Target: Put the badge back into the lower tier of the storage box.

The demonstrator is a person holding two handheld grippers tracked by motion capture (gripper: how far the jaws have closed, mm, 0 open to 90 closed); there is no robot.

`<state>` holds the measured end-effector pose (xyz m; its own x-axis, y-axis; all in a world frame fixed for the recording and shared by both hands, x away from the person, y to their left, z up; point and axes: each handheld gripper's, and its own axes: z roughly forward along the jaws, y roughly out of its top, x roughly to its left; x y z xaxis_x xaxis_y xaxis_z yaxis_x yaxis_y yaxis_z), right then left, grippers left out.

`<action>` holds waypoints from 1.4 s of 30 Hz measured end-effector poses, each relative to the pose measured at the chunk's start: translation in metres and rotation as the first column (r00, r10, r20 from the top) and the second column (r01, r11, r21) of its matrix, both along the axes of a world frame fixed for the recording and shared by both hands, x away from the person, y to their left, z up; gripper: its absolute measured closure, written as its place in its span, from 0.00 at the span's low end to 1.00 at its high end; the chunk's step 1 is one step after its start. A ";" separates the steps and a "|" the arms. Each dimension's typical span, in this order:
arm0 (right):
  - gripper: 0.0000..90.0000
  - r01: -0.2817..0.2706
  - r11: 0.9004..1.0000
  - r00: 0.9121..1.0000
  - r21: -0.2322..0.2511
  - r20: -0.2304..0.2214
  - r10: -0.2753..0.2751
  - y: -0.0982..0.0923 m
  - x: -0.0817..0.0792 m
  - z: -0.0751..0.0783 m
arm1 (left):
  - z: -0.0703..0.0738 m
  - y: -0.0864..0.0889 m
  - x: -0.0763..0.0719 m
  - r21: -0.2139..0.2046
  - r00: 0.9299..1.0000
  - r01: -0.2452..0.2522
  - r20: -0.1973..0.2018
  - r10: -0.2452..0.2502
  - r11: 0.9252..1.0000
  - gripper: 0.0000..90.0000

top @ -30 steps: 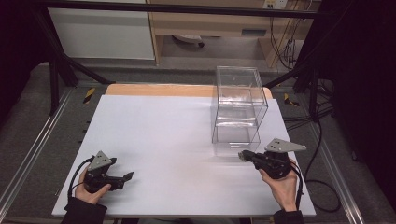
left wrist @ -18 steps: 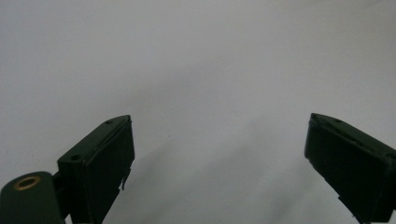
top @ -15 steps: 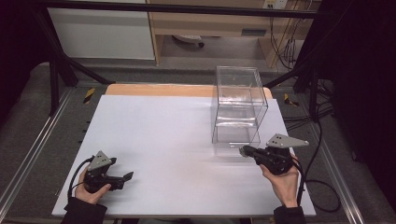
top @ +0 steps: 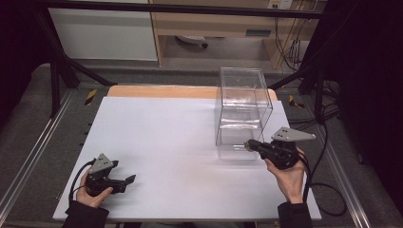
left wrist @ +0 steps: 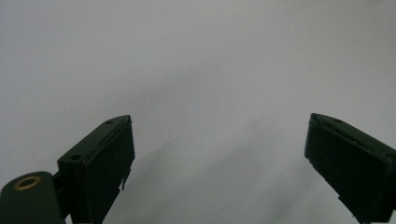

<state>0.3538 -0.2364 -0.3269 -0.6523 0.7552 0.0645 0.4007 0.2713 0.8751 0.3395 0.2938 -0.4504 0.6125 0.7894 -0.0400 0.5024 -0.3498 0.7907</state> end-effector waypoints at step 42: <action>0.98 0.053 0.998 0.997 -0.035 -0.052 -0.055 0.010 0.050 -0.007 | 0.000 0.000 0.000 0.002 1.000 -0.001 0.000 0.001 1.000 0.09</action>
